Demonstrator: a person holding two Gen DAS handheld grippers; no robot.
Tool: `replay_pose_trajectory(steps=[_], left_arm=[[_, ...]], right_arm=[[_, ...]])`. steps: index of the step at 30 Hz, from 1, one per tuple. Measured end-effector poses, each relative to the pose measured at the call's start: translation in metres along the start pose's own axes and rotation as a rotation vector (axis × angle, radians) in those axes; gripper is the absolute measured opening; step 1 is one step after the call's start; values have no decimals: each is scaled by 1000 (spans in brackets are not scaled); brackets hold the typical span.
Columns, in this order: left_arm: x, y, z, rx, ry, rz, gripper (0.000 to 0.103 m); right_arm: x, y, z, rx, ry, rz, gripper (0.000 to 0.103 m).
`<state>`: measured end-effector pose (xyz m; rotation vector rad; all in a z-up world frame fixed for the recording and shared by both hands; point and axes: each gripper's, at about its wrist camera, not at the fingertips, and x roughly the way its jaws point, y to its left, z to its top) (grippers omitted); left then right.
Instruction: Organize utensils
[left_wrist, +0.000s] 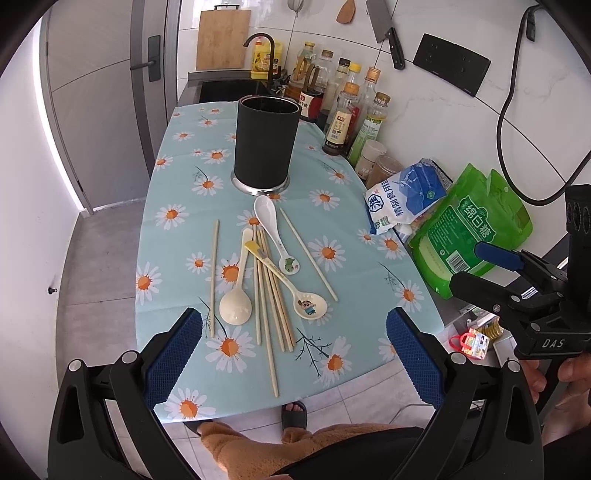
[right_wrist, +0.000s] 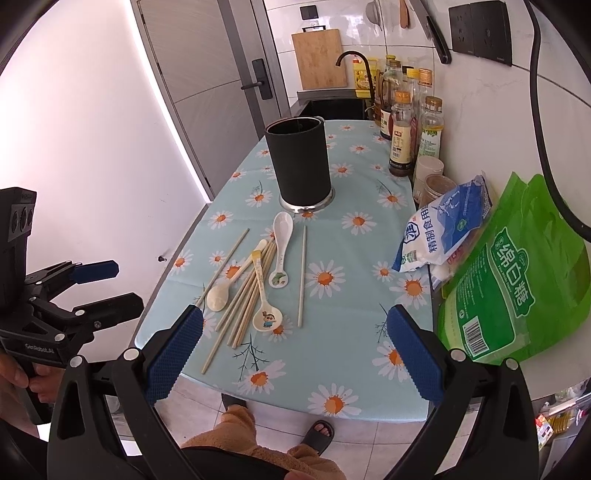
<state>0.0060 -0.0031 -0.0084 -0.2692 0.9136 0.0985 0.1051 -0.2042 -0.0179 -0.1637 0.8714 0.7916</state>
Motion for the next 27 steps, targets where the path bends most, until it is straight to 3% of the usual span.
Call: replay_pose_trajectory(steps=[27], left_arm=[[4, -4, -1, 10, 25, -4, 96]], right_arm=[[4, -2, -2, -1, 17, -2, 99]])
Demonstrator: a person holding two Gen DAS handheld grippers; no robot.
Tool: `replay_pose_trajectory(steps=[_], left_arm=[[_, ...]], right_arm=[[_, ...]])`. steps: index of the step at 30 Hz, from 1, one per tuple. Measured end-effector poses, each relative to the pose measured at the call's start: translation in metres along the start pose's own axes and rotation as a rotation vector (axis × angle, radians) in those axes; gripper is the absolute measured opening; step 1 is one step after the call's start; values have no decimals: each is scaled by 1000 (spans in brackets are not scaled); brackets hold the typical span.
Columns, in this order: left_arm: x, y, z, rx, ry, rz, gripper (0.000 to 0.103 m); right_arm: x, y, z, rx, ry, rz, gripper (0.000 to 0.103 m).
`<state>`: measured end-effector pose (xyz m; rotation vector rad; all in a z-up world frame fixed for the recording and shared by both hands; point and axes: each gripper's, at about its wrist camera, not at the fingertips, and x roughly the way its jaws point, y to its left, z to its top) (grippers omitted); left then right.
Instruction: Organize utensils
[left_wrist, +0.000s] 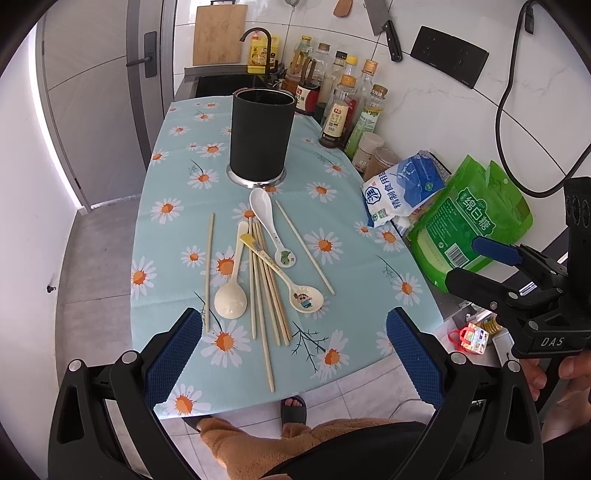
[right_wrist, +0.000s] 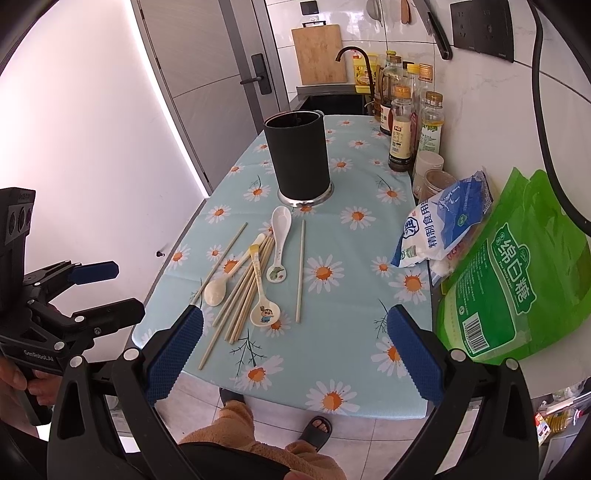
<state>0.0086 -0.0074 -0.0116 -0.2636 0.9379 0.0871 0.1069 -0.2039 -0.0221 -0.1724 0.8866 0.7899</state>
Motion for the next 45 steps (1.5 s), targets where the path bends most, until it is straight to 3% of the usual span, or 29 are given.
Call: replay_pose_trajectory(steps=[36, 45], left_arm=[[1, -4, 4, 4, 9, 10, 96], [13, -6, 7, -23, 47, 26, 96]], right_arm=[[5, -4, 1, 5, 22, 9, 99], [13, -19, 3, 36, 63, 40, 99]])
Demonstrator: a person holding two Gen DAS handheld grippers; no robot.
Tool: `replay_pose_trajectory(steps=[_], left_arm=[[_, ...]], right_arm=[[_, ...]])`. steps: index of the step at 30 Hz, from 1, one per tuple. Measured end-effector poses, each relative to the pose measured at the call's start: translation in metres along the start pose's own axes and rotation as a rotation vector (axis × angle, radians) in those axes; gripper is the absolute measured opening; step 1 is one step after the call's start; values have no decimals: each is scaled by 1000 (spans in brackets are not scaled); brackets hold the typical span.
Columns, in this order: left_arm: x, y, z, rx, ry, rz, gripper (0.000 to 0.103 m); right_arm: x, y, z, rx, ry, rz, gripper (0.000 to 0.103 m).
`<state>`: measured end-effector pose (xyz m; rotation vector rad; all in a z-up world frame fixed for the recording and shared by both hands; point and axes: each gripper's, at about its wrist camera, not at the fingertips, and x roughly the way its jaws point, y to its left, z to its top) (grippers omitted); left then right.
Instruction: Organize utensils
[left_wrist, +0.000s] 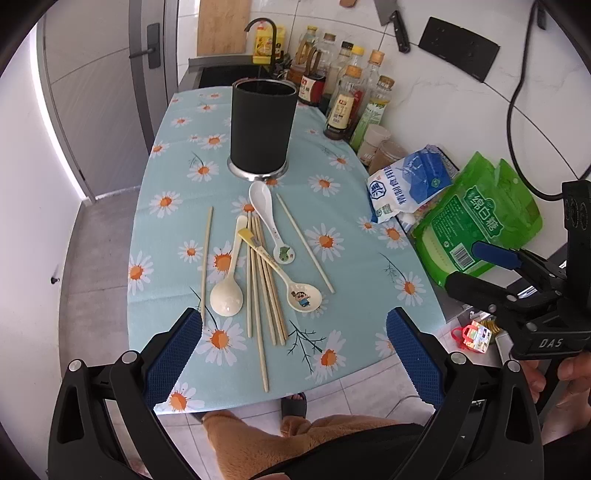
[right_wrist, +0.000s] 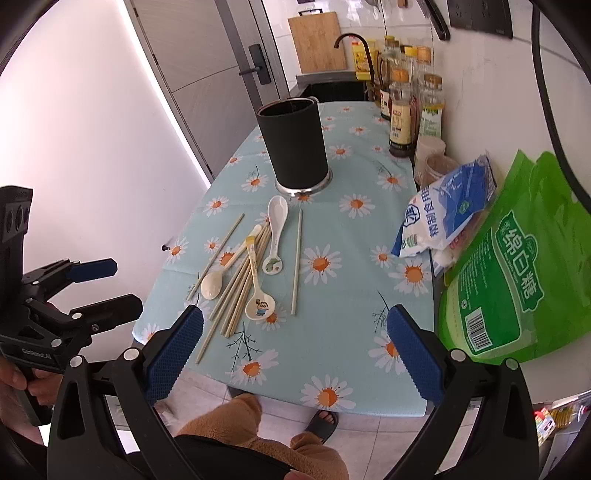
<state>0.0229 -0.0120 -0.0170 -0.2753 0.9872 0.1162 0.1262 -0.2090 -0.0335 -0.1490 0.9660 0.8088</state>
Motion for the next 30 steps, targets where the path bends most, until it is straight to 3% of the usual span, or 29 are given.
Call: replay_pose_trajectory(steps=[11, 21, 24, 30], left_arm=[[28, 29, 15, -42, 78, 45, 96], [65, 77, 31, -78, 157, 46, 88], [81, 95, 37, -121, 183, 40, 85], [112, 125, 47, -172, 235, 5, 76]], right_arm=[[29, -2, 21, 10, 56, 57, 99], [103, 9, 63, -6, 179, 33, 79], [136, 7, 77, -2, 259, 23, 77], [198, 1, 97, 10, 406, -7, 59]])
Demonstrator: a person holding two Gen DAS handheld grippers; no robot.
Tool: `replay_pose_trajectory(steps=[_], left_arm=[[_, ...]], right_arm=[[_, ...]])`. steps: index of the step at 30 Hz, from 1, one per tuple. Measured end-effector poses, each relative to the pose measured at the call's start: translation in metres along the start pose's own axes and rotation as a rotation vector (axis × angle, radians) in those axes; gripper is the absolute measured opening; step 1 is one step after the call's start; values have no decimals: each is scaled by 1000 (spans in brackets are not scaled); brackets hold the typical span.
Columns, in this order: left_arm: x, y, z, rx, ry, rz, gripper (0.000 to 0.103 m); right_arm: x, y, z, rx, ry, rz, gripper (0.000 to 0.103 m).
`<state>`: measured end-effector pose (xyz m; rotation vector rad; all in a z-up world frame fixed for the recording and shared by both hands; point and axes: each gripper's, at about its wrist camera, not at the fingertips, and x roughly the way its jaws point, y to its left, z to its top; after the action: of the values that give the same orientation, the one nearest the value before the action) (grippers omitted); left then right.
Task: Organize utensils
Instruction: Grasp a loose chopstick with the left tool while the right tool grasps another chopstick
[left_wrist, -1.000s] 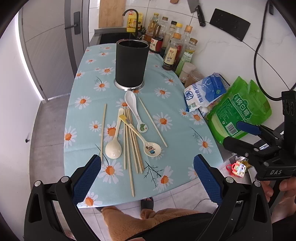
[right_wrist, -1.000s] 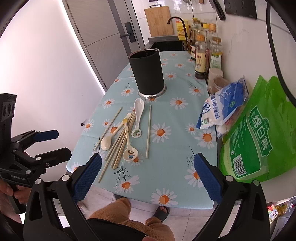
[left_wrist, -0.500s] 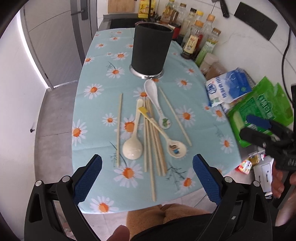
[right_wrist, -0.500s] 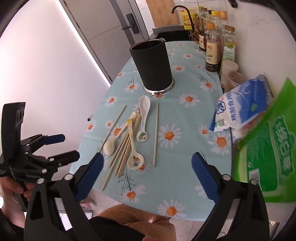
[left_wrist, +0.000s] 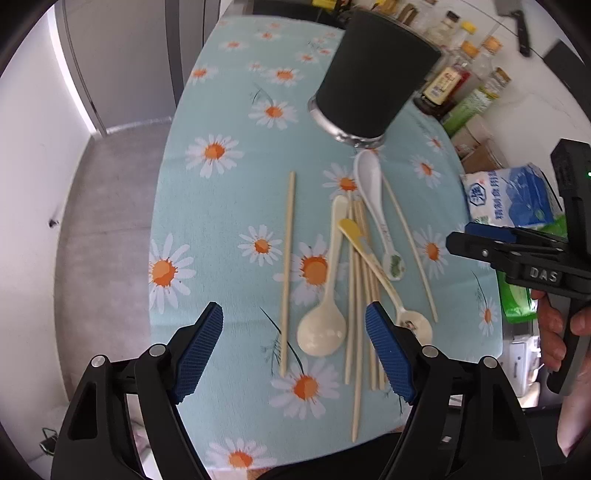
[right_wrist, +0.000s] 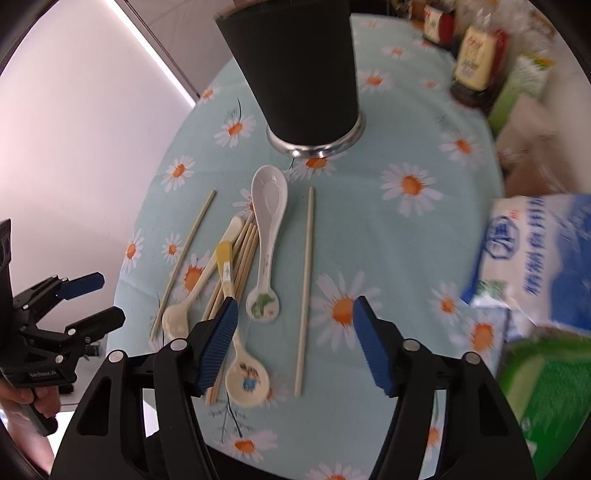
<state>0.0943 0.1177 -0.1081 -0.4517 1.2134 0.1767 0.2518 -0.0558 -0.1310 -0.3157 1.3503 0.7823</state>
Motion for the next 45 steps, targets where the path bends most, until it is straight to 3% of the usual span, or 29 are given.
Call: replay_pose_trajectory(steps=[2, 9, 13, 17, 20, 21, 30, 37, 39, 45], left_arm=[[10, 8, 7, -8, 19, -26, 68], [33, 17, 26, 21, 68, -80, 59], [40, 19, 35, 45, 78, -92, 58], [50, 17, 42, 74, 109, -106, 45], [53, 16, 46, 91, 116, -112, 45], [54, 14, 46, 95, 118, -114, 45], [66, 15, 51, 96, 161, -69, 45], [76, -4, 57, 144, 194, 41, 23], [79, -10, 59, 147, 199, 80, 23], [89, -27, 62, 147, 222, 180, 6]], right_arm=[[13, -2, 10, 6, 39, -8, 54], [52, -6, 34, 49, 193, -75, 30], [62, 0, 40, 42, 236, -86, 24], [75, 12, 46, 19, 262, -156, 14], [80, 18, 47, 17, 266, -183, 11], [81, 19, 47, 14, 265, -201, 6], [71, -1, 41, 68, 222, -146, 5], [30, -20, 37, 39, 144, -77, 5], [22, -23, 36, 26, 127, -49, 5], [-3, -28, 32, 9, 79, 42, 5]])
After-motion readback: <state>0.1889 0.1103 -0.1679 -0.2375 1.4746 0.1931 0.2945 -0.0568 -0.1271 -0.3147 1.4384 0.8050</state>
